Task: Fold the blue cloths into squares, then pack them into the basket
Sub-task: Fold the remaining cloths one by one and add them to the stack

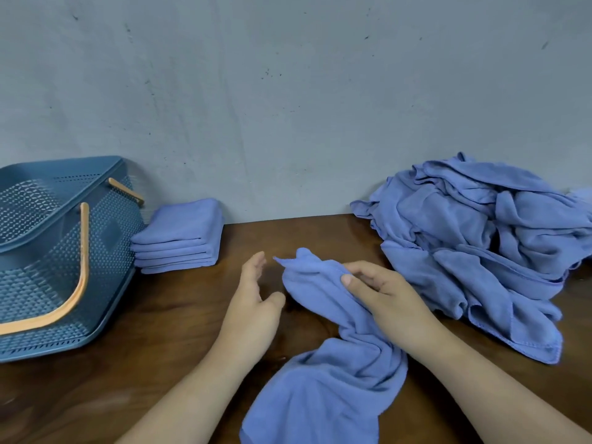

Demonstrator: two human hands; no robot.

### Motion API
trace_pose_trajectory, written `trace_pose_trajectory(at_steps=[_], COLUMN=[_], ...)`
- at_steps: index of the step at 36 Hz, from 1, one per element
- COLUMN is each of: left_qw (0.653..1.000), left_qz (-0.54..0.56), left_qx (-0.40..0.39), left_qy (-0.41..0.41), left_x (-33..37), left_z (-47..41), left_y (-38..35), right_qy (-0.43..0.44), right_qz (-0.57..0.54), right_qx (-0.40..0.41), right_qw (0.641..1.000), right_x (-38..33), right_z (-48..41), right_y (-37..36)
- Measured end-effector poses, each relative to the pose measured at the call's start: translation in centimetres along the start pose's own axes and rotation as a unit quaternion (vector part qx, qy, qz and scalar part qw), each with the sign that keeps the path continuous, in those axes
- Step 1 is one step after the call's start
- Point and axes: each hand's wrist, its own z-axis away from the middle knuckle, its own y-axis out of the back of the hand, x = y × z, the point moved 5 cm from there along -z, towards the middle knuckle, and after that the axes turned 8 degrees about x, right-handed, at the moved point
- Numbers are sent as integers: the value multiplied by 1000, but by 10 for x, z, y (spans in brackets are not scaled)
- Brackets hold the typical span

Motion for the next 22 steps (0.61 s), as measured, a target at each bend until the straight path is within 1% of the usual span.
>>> trace_pose_trajectory(at_steps=[1,2,4,6,8,11,14,16,17,19,20,22], left_qw=[1000,999,997,993,985,971,972,974,971,954,942,921], left_qz=[-17,-36,-65,-100,-156,-210,-201,-191,-201,-257,-289,-346], left_qx=[-19,-36,-47,-44,-45,-59,-57,-34,-22,6,20,50], left_qy=[-5,-7,-18,-42,-62,-93,-107,-119,-128,-155,-167,-173], left_x=[1,1,0,-1,-2,-2,-1,2,3,6,7,8], left_z=[1,1,3,3,4,8,8,6,4,2,1,-3], left_y=[-2,-3,-6,-9,-11,-16,-16,-13,-11,-6,-3,6], right_qy=[-9,-10,12,30,46,82,106,103,90,37,9,-31], right_qz=[-9,10,130,251,300,303,312,277,239,154,136,145], right_qx=[5,19,53,71,84,65,56,77,90,129,156,198], right_qw=[1000,1000,990,965,949,947,942,952,963,979,978,969], right_x=[1,3,12,18,18,16,18,15,13,12,15,24], right_z=[-1,-2,-5,-6,-6,-5,-4,-5,-5,-7,-10,-14], right_y=[1,3,10,15,18,14,9,11,13,21,27,39])
